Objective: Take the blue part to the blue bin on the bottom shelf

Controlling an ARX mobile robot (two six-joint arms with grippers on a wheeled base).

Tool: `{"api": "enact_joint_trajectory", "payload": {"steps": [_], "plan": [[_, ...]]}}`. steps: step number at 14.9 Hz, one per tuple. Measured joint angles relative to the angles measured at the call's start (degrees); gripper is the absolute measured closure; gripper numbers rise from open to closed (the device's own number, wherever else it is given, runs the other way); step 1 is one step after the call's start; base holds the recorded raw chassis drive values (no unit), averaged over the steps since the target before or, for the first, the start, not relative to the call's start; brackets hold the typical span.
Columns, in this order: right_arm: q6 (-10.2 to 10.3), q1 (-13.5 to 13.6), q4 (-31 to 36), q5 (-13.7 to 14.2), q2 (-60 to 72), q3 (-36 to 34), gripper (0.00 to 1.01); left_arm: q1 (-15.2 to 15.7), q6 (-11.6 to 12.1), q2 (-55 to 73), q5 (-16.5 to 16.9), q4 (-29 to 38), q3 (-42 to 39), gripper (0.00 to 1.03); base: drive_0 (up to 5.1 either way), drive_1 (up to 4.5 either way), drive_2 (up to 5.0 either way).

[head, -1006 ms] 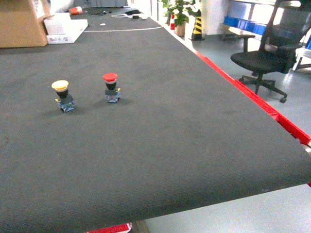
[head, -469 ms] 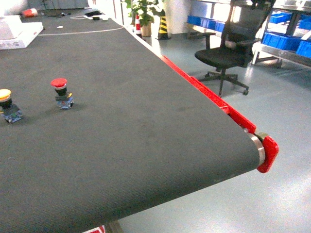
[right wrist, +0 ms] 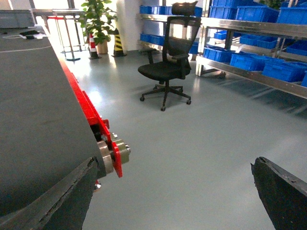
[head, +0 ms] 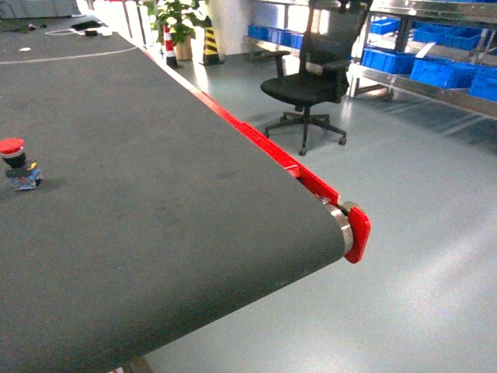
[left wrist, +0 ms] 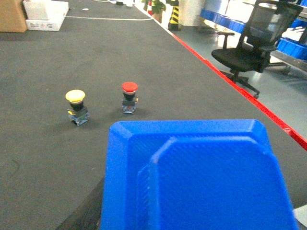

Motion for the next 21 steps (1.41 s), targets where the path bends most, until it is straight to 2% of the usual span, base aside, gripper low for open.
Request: {"api": "enact_joint_trajectory", "payload": {"steps": [21], "plan": [[0.0,0.0,0.0,0.0,0.0,0.0,0.03,0.0,0.0,0.0,0.0,0.0,0.0,0.6,-1.6,-1.63,-1.6]]}}
